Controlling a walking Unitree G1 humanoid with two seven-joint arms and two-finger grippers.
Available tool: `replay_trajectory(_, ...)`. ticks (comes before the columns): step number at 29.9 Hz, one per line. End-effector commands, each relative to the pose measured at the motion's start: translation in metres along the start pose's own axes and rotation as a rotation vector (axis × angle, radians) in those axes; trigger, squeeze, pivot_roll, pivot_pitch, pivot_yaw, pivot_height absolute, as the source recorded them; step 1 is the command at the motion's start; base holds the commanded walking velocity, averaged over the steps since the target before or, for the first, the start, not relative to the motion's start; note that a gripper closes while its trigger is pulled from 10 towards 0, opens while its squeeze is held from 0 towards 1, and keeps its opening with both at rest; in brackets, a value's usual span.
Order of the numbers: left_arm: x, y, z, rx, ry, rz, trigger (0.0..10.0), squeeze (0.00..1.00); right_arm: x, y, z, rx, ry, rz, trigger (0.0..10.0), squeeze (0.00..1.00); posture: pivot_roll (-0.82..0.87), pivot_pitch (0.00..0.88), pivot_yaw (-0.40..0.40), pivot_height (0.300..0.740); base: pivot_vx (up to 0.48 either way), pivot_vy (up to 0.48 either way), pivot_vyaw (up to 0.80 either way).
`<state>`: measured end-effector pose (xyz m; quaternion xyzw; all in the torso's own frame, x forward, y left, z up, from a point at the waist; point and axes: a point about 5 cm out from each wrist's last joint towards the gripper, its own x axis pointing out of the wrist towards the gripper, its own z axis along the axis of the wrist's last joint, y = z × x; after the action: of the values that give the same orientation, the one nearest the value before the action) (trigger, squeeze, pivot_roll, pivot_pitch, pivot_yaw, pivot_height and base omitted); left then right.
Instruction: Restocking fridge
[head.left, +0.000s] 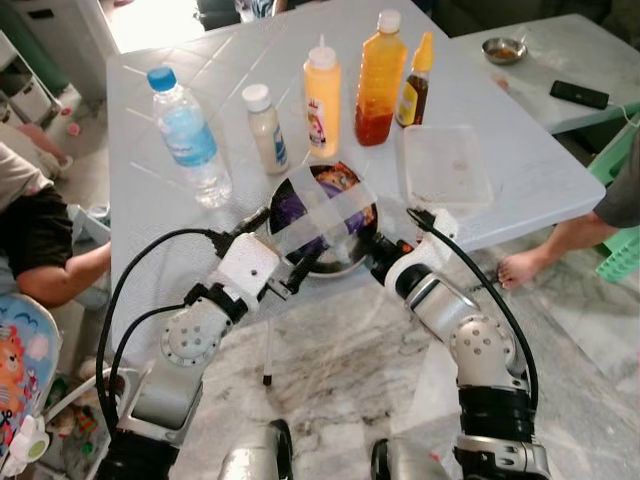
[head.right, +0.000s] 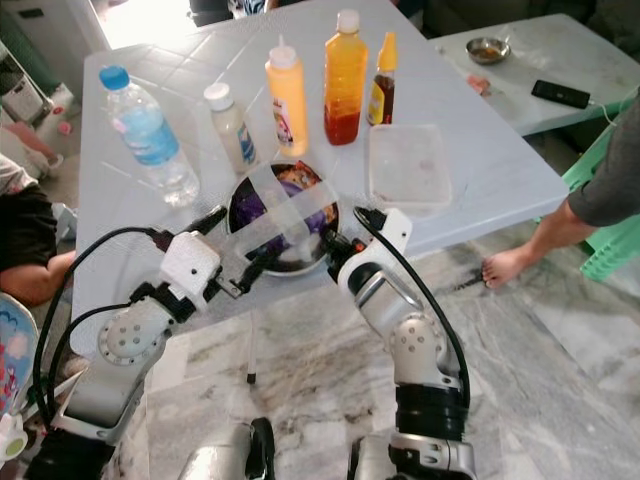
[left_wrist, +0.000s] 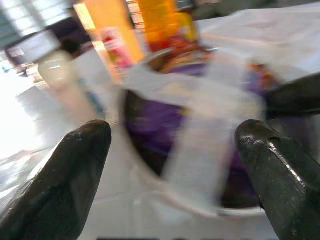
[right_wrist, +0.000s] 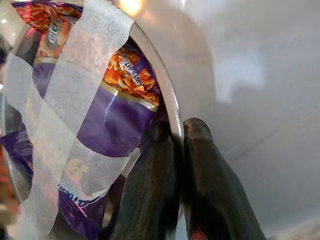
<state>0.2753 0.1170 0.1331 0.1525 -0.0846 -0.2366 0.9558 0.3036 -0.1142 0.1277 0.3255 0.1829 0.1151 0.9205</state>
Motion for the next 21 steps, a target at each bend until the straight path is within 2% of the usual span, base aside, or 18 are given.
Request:
replay_trajectory(1, -0.002, 0.012, -0.005, -0.014, 0.034, 0.068, 10.0, 0.00, -0.003, -0.001, 0.005, -0.074, -0.036, -0.013, 0.0, 0.00, 0.03, 0.115, 0.063, 0.740, 0.000, 0.000, 0.00)
replay_trajectory(2, -0.002, 0.016, -0.005, -0.031, 0.041, 0.096, 10.0, 0.00, -0.005, 0.000, 0.009, -0.126, -0.057, -0.007, 0.0, 0.00, 0.03, 0.113, 0.058, 0.740, 0.000, 0.000, 0.00)
replay_trajectory(3, -0.002, 0.026, -0.007, -0.096, 0.060, 0.183, 10.0, 0.00, -0.009, 0.003, 0.014, -0.295, -0.089, 0.019, 0.0, 0.00, 0.04, 0.119, 0.058, 0.740, 0.000, 0.000, 0.00)
replay_trajectory(4, -0.002, 0.026, -0.007, -0.096, 0.060, 0.183, 10.0, 0.00, -0.009, 0.003, 0.014, -0.295, -0.089, 0.019, 0.0, 0.00, 0.04, 0.119, 0.058, 0.740, 0.000, 0.000, 0.00)
replay_trajectory(6, -0.004, 0.038, -0.007, -0.140, 0.069, 0.295, 10.0, 0.00, -0.015, 0.010, 0.018, -0.393, -0.141, 0.050, 0.0, 0.00, 0.02, 0.113, 0.046, 0.740, 0.000, 0.000, 0.00)
replay_trajectory(9, -0.007, 0.048, -0.011, -0.105, 0.089, 0.400, 10.0, 0.00, -0.016, 0.015, 0.024, -0.419, -0.195, 0.055, 0.0, 0.00, 0.02, 0.113, 0.039, 0.740, 0.000, 0.000, 0.00)
replay_trajectory(11, -0.011, 0.061, -0.015, -0.052, 0.113, 0.559, 10.0, 0.00, -0.015, 0.019, 0.032, -0.462, -0.252, 0.050, 0.0, 0.00, 0.01, 0.108, 0.019, 0.740, 0.000, 0.000, 0.00)
replay_trajectory(12, -0.011, 0.061, -0.015, -0.052, 0.113, 0.559, 10.0, 0.00, -0.015, 0.019, 0.032, -0.462, -0.252, 0.050, 0.0, 0.00, 0.01, 0.108, 0.019, 0.740, 0.000, 0.000, 0.00)
replay_trajectory(15, -0.017, 0.072, -0.019, -0.040, 0.145, 0.671, 10.0, 0.00, -0.014, 0.023, 0.035, -0.490, -0.284, 0.056, 0.0, 0.00, 0.02, 0.106, 0.009, 0.740, 0.000, 0.000, 0.00)
replay_trajectory(16, -0.020, 0.075, -0.022, -0.047, 0.165, 0.699, 10.0, 0.00, -0.014, 0.022, 0.035, -0.500, -0.289, 0.052, 7.6, 0.00, 0.02, 0.102, 0.003, 0.740, 0.000, 0.000, 0.00)
replay_trajectory(17, -0.020, 0.075, -0.022, -0.047, 0.165, 0.699, 10.0, 0.00, -0.014, 0.022, 0.035, -0.500, -0.289, 0.052, 7.6, 0.00, 0.02, 0.102, 0.003, 0.740, 0.000, 0.000, 0.00)
replay_trajectory(18, -0.027, 0.077, -0.026, -0.072, 0.186, 0.719, 10.0, 0.00, -0.013, 0.020, 0.036, -0.514, -0.301, 0.036, 10.0, 0.00, 0.01, 0.096, 0.000, 0.740, 0.000, 0.000, 0.00)
replay_trajectory(21, -0.036, 0.077, -0.034, -0.085, 0.205, 0.718, 10.0, 0.00, -0.012, 0.013, 0.038, -0.527, -0.331, -0.032, 10.0, 0.00, 0.01, 0.080, 0.000, 0.740, 0.000, 0.000, 0.00)
